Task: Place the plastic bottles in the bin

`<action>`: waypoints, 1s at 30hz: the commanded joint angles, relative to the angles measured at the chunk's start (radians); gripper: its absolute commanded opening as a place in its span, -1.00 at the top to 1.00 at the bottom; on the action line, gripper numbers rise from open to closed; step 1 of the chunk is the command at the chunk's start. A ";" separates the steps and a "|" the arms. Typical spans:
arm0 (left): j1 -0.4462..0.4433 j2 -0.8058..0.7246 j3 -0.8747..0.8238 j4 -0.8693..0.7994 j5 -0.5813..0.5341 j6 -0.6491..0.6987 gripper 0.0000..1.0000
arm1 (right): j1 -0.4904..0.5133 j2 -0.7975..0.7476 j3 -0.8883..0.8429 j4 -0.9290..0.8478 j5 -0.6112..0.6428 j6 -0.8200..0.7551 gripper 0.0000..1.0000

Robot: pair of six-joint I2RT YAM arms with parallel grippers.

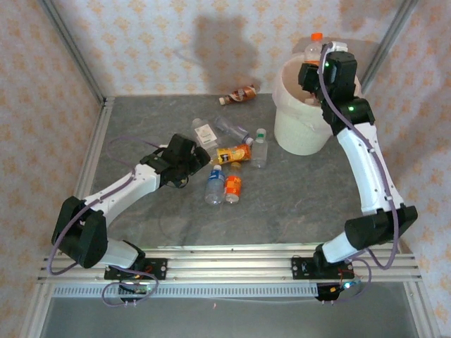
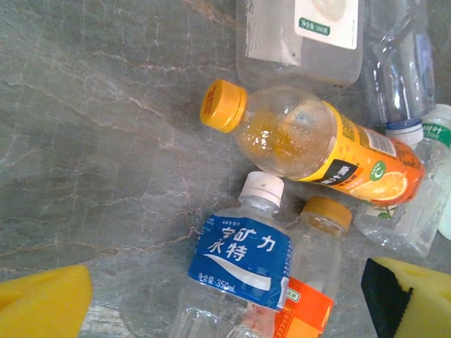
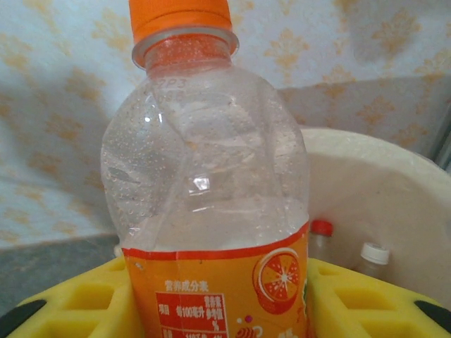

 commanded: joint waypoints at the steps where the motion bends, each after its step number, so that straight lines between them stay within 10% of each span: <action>1: -0.010 0.004 0.025 -0.044 0.005 0.027 -1.00 | -0.066 0.024 0.031 -0.070 -0.088 -0.152 0.01; 7: -0.013 0.005 0.021 -0.054 0.006 0.038 -1.00 | -0.261 0.119 0.128 -0.210 -0.535 -0.377 -0.02; 15: -0.013 0.012 0.017 -0.048 0.016 0.032 -1.00 | -0.359 0.314 0.383 -0.458 -0.790 -0.629 -0.08; 30: -0.034 -0.044 -0.013 0.061 0.146 0.174 -1.00 | -0.360 0.389 0.444 -0.637 -0.864 -0.788 -0.28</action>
